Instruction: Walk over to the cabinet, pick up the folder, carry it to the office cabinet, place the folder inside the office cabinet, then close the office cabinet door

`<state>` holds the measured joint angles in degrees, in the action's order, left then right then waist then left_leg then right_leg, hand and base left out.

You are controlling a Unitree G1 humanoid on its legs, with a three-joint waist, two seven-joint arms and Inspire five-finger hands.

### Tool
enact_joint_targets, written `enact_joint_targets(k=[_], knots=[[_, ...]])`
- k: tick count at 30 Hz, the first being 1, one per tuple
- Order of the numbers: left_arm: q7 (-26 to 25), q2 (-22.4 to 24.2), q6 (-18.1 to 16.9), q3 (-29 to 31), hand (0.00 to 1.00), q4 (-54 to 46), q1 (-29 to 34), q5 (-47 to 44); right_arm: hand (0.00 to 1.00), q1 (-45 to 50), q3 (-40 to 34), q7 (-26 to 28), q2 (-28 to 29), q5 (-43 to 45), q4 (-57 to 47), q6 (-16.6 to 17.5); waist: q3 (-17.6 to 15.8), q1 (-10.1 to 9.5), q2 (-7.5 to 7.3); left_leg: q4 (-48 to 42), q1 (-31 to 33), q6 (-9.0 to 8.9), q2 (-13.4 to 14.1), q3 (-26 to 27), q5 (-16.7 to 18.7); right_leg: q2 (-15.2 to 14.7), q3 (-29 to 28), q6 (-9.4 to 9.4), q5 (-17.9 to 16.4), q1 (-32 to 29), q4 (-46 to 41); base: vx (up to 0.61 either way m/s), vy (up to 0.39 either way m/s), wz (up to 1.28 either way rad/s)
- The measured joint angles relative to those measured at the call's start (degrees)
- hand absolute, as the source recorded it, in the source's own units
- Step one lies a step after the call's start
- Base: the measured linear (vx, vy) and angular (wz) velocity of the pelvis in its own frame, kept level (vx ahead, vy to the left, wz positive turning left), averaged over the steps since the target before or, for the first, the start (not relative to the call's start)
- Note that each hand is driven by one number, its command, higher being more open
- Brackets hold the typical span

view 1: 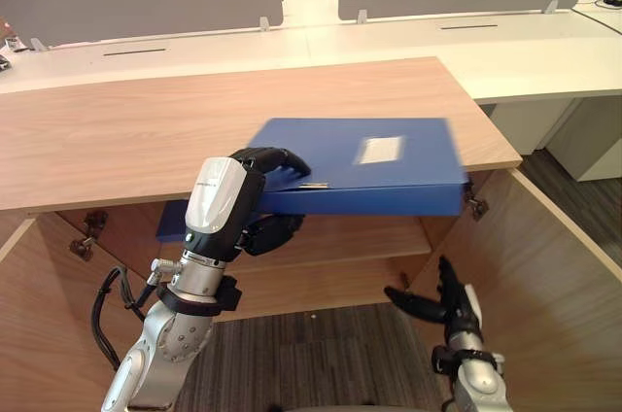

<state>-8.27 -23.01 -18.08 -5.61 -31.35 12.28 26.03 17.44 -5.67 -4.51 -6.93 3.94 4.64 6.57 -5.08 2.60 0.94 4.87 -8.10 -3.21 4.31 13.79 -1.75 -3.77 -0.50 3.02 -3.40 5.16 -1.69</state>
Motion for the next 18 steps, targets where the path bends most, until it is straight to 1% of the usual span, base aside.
enact_joint_targets(k=[1, 3, 4, 5, 6, 7, 8, 9, 10, 12, 15, 18], knots=[[0.4, 0.3, -0.2, -0.1, 0.00, -0.8, 0.3, -1.7, 1.00, 0.4, -0.5, 0.2, 0.0, 0.9, -2.5, 0.1, -0.1, 0.00, -0.06, -0.1, 0.0, 0.00, 0.0, 0.1, 0.1, 0.0, -0.1, 0.00, 0.0, 0.0, 0.0, 0.00, -0.014, -0.06], [2.2, 2.0, -0.6, -0.2, 0.00, -3.3, 2.2, -11.2, 1.00, 1.4, -2.3, 1.1, 0.0, 4.5, -11.4, 1.7, -0.4, 0.01, -0.36, -0.5, 0.0, 0.01, 0.1, 0.6, 0.6, 0.1, -0.7, 0.01, 0.0, -0.1, 0.0, 0.01, -0.012, -0.13], [2.8, 2.5, -0.6, -0.2, 0.00, -3.6, 2.8, -14.6, 1.00, 1.4, -2.8, 1.6, 0.0, 6.2, -13.2, 2.0, -0.4, 0.00, -0.41, -0.7, 0.0, -0.03, 0.1, 0.8, 0.8, 0.1, -0.9, 0.02, 0.0, -0.1, 0.0, 0.01, -0.012, -0.18], [3.7, 3.4, -0.6, -0.1, 0.00, -4.2, 3.8, -19.9, 1.00, 1.5, -3.5, 2.1, 0.0, 8.4, -16.6, 2.9, -0.5, 0.03, -0.51, -1.2, 0.0, -0.10, 0.2, 1.1, 1.3, 0.1, -1.2, 0.03, 0.0, -0.1, 0.0, 0.01, -0.008, -0.13], [4.4, 3.9, -0.6, 0.1, 0.00, -4.5, 4.3, -22.4, 1.00, 1.7, -3.8, 2.3, -0.1, 9.5, -18.4, 3.1, -0.5, 0.07, -0.53, -1.3, 0.0, -0.09, 0.2, 1.2, 1.4, 0.1, -1.3, 0.03, 0.0, -0.1, 0.0, 0.01, -0.013, -0.10], [5.8, 4.5, -0.6, 0.3, 0.00, -4.8, 5.1, -27.6, 1.00, 2.1, -4.3, 3.0, -0.3, 12.0, -21.6, 3.8, -0.5, 0.11, -0.53, -1.4, 0.0, -0.09, 0.2, 1.3, 1.6, 0.1, -1.4, 0.04, 0.0, -0.1, 0.1, 0.02, -0.016, -0.06], [8.3, 4.8, -0.3, 0.6, 0.00, -4.8, 5.8, -34.9, 1.00, 2.4, -4.6, 4.6, -0.6, 15.5, -24.3, 4.4, -0.5, 0.10, -0.54, -1.4, 0.0, -0.09, 0.2, 1.4, 1.6, 0.2, -1.5, 0.04, 0.0, -0.1, 0.1, 0.02, -0.017, -0.06], [9.3, 5.0, -0.1, 0.6, 0.00, -4.8, 6.2, -38.2, 1.00, 2.4, -4.6, 5.3, -0.9, 17.0, -25.5, 4.6, -0.5, 0.11, -0.54, -1.4, 0.0, -0.09, 0.3, 1.5, 1.7, 0.2, -1.6, 0.06, 0.0, -0.2, 0.1, 0.02, -0.018, -0.06], [11.3, 5.4, 0.5, 0.5, 0.00, -4.8, 6.9, -44.1, 1.00, 2.3, -4.5, 6.6, -1.7, 19.4, -27.2, 4.9, -0.5, 0.08, -0.57, -1.4, 0.0, -0.08, 0.3, 1.6, 1.7, 0.2, -1.8, 0.10, 0.1, -0.2, 0.1, 0.02, -0.019, -0.06], [14.5, 5.6, 2.2, 0.4, 0.00, -4.8, 7.7, -52.9, 1.00, 1.6, -3.3, 8.3, -3.9, 22.2, -29.4, 4.9, -0.6, 0.05, -0.67, -1.4, 0.0, -0.05, 0.3, 1.8, 1.9, 0.2, -2.0, 0.21, 0.1, -0.2, 0.1, 0.01, -0.020, -0.06], [17.1, 5.2, 3.9, -1.0, 0.00, -4.1, 7.9, -60.3, 1.00, -1.7, 0.0, 9.8, -8.5, 24.1, -30.2, 5.0, -0.6, 0.04, -0.82, -1.8, 0.0, -0.03, 0.3, 2.2, 2.1, 0.2, -2.3, 0.37, 0.2, -0.2, 0.1, -0.01, -0.013, -0.06], [20.4, 2.4, 5.5, -4.7, 0.00, -2.1, 7.9, -66.8, 1.00, -8.4, 5.8, 11.8, -15.8, 25.7, -30.2, 5.0, -0.6, -0.03, -0.79, -2.4, 0.0, -0.02, 0.3, 2.6, 2.4, 0.2, -2.7, 0.47, 0.3, -0.1, -0.1, -0.03, -0.016, -0.06]])
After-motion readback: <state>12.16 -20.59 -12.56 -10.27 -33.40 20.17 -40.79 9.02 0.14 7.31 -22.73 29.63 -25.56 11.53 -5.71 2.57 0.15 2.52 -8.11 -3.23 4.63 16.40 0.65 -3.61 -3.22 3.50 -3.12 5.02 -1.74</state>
